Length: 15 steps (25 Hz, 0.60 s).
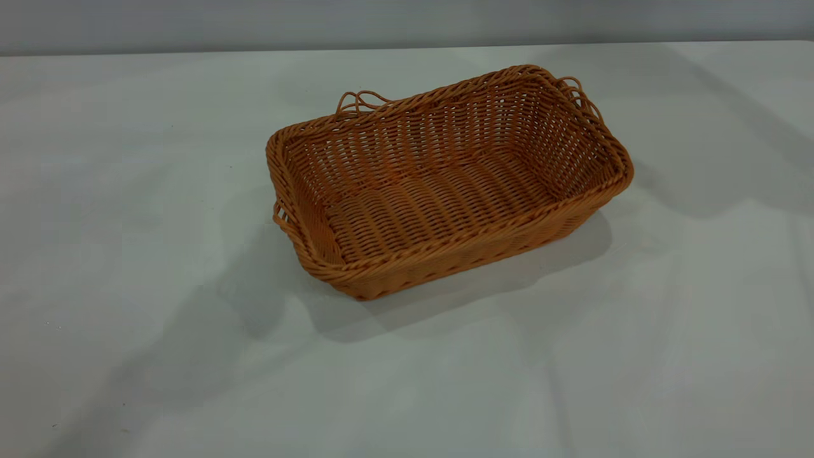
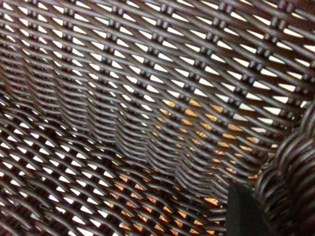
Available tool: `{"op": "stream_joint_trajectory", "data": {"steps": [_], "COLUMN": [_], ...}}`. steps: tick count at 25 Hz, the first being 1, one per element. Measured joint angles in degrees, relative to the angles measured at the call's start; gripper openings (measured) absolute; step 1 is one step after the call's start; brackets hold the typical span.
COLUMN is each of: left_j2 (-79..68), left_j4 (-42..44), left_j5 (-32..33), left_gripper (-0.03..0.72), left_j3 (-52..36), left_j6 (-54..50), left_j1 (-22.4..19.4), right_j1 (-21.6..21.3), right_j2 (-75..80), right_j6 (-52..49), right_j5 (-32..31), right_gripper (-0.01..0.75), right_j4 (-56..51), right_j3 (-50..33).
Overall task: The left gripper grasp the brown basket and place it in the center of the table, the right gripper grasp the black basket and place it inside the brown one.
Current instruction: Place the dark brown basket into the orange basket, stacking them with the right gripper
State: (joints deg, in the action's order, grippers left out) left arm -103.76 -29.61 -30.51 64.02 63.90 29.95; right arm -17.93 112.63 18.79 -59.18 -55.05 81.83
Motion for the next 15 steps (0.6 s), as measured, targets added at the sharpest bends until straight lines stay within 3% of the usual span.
{"op": "stream_joint_trajectory", "data": {"steps": [3,7,12,15], "left_j2": [7.54,16.99,26.08,29.67], "left_j4": [-9.68,-25.14,-39.38,-45.47], "left_j5": [-3.47,-5.94,-4.12,-1.43], "left_gripper": [0.391,0.39,0.368,0.354], "left_j3": [-0.48,-0.49,-0.54,-0.55], "left_j6": [6.25,13.02,22.73,26.89], "left_j1": [-1.43,-3.0,-3.16,-3.16], "right_j1": [4.15,14.29,27.38,32.29], "right_j2": [0.0,0.0,2.53,7.07], "right_j6": [2.85,7.05,9.23,9.41], "right_j5": [0.32,1.23,2.32,1.79], "right_gripper": [0.199,0.199,0.199,0.199], "right_j4": [2.36,10.73,25.35,32.75], "right_j3": [0.0,0.0,2.47,7.01]}}
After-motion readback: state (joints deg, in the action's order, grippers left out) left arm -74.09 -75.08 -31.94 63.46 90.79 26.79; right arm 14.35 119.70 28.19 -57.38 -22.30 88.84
